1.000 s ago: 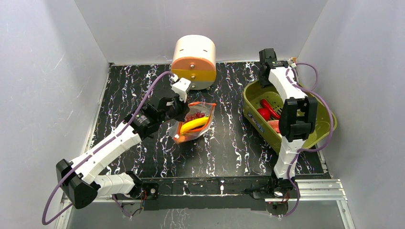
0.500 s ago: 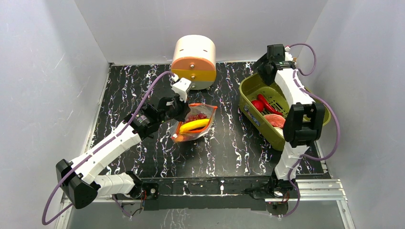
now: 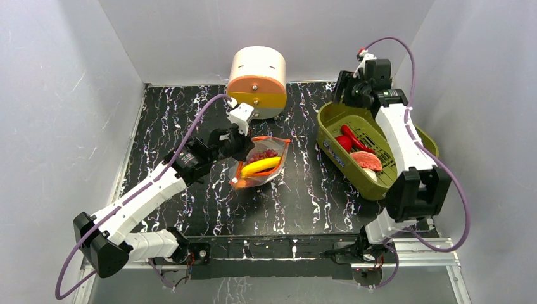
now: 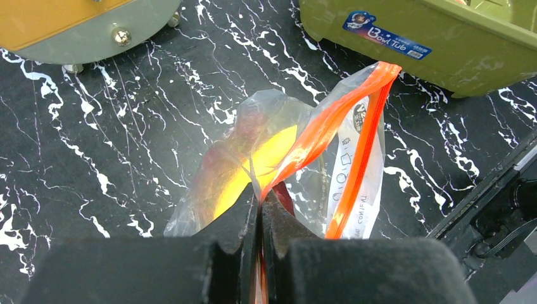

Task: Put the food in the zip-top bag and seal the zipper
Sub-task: Move the bin to the center of the board.

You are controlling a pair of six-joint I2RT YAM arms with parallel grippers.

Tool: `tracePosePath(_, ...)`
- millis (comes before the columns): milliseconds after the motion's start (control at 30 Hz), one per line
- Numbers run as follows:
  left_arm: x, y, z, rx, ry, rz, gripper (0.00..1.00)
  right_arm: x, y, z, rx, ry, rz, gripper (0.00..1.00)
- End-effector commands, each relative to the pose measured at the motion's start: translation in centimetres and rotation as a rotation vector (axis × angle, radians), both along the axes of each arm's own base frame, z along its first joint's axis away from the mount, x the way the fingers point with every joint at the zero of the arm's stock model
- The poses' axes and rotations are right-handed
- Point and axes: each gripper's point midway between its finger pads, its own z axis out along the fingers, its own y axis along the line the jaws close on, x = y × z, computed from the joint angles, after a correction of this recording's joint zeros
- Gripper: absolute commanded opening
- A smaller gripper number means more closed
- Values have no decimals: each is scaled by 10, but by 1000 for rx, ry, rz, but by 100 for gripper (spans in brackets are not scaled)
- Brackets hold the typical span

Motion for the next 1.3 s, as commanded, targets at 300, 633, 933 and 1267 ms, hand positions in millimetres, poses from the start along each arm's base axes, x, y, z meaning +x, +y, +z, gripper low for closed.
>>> tracePosePath(300,-4,-5,30,-108,-74,-18,0,-96,52,-28,-314,-65,390,62)
tracePosePath(633,-3,-4,29,-124,-69,0,0,-100,37,-81,-399,73,377,51)
tracePosePath(933,-4,0,31,-121,-72,13,0,-91,39,-85,-307,109,249,29)
tracePosePath(1267,-5,-1,33,-108,-63,2,0,-70,28,-93,-180,176,-67,17)
